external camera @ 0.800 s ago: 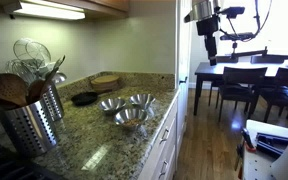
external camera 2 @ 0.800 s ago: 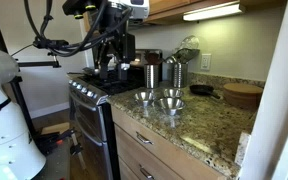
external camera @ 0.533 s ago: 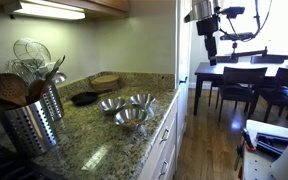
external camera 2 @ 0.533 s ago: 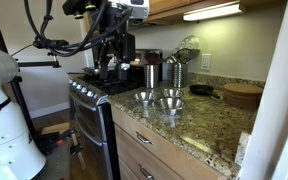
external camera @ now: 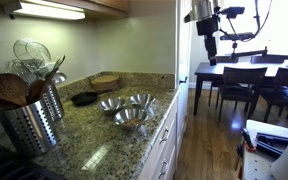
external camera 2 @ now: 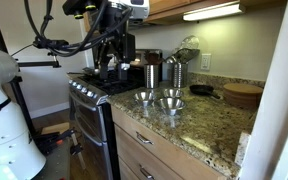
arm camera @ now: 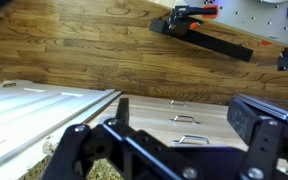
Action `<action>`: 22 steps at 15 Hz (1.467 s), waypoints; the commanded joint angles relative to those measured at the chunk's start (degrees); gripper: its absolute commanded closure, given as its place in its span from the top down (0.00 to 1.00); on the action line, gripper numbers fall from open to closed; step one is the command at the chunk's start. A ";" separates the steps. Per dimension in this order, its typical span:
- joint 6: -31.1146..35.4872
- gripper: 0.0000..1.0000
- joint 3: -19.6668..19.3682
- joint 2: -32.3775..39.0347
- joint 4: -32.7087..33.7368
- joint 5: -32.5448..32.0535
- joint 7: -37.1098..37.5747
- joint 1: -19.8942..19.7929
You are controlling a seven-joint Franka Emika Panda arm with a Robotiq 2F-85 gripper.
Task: Pour the contents of the left silver bowl into the right silver bowl
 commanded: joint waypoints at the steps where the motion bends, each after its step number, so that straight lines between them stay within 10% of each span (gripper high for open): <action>1: 0.94 1.00 -0.28 2.00 1.15 0.73 -0.97 1.80; 11: 6.01 1.00 0.20 13.54 6.34 10.58 2.97 3.41; 22: 6.86 1.00 2.93 28.45 15.47 36.08 -5.14 6.46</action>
